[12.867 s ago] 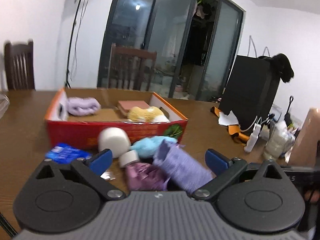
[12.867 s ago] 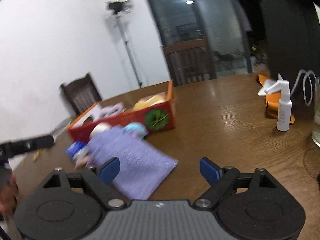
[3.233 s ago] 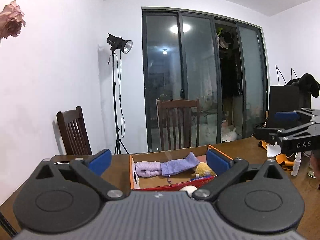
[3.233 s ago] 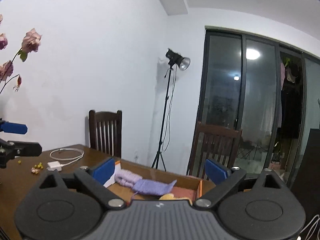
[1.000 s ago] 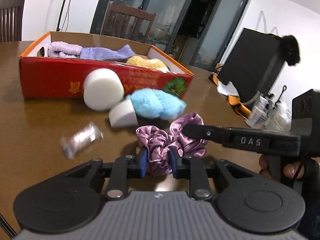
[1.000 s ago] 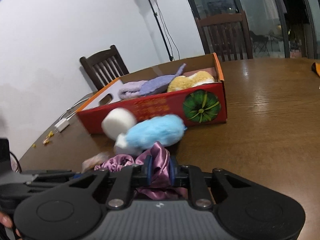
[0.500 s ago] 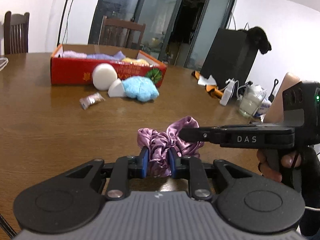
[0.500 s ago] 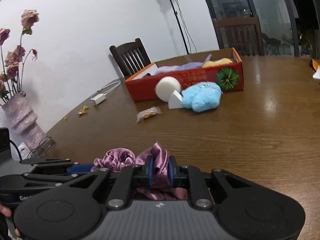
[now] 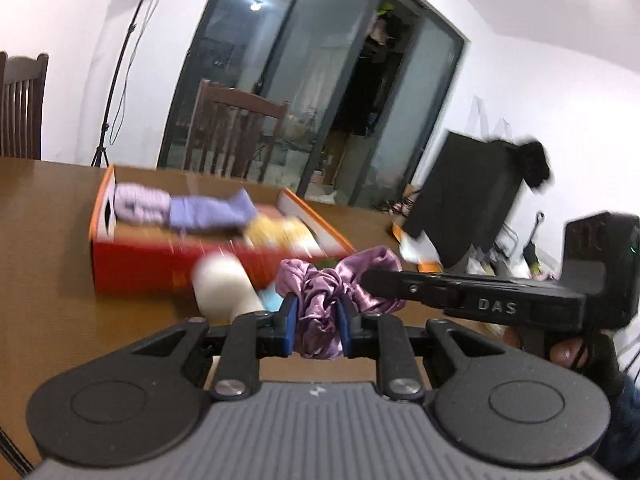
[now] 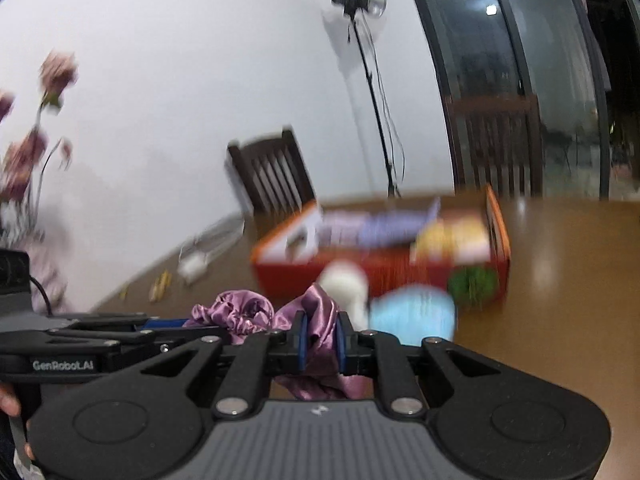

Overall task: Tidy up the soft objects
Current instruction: 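Carry the pink satin scrunchie into the cardboard box and open both grippers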

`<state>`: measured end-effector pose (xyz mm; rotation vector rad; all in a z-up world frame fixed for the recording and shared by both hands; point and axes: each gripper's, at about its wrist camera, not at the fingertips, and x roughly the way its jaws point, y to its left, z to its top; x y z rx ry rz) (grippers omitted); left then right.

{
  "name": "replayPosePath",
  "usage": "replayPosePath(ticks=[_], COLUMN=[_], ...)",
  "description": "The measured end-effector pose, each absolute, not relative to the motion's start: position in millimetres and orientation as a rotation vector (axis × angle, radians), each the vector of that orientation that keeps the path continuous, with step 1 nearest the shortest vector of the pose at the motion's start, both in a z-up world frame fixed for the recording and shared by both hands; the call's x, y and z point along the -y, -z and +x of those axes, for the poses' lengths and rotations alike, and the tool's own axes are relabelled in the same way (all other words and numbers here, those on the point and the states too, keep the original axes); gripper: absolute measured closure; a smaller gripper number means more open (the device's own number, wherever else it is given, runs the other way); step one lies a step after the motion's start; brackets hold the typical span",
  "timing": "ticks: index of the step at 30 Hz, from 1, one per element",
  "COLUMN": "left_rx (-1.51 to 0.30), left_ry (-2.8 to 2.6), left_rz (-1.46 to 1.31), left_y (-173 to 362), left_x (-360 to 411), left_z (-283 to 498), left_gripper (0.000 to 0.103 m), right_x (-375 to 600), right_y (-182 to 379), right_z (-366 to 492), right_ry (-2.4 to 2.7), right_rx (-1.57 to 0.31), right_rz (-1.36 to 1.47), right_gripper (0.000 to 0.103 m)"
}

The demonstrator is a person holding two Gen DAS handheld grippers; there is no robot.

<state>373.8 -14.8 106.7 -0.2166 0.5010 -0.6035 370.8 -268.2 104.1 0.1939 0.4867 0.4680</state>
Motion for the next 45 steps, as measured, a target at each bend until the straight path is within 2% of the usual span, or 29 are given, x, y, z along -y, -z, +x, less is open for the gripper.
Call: replayPosePath(ticks=[7,14,16,18,21,24,26,27,28,34,37,41,45], left_rx=[-0.593,-0.812,-0.861,-0.861,-0.869,-0.872,-0.853,-0.838,-0.825,-0.72,-0.657,-0.59,-0.524], left_ry=[0.509,0.432,0.405,0.406,0.431,0.422,0.408,0.409,0.405,0.373,0.347,0.287,0.233], left_rz=[-0.162,-0.14,-0.087,-0.042,-0.058,-0.061,-0.055,-0.055,-0.055,-0.028,-0.01,0.015,0.019], left_y=[-125,-79,-66,-59,-55,-58,-65,-71,-75,-127,-155,-178,-193], left_x=[26,41,45,49,45,44,41,37,37,20,6,-12,-17], left_z=[536,632,642,639,641,642,639,636,633,601,574,529,491], left_gripper=[0.082,0.081,0.075,0.073,0.061,0.054,0.048,0.047,0.046,0.043,0.033,0.028,0.018], right_x=[240,230,223,220,220,219,222,223,225,239,253,280,299], right_y=[-126,-75,-57,-46,-44,-43,-48,-52,-57,-108,-141,-170,-186], right_z=[538,661,670,673,672,674,671,674,671,642,617,580,544], right_ry=[-0.376,-0.282,-0.267,-0.262,-0.264,-0.259,-0.252,-0.253,-0.259,-0.266,-0.24,-0.184,-0.144], right_rx=[-0.528,-0.779,-0.839,-0.871,-0.877,-0.881,-0.881,-0.879,-0.869,-0.773,-0.712,-0.656,-0.611], right_rz=[0.104,0.152,0.123,0.097,0.089,0.088,0.097,0.101,0.108,0.088,0.051,0.026,0.049], right_gripper=[0.09,0.09,0.089,0.087,0.085,0.083,0.078,0.072,0.066,0.062,0.054,0.048,0.04])
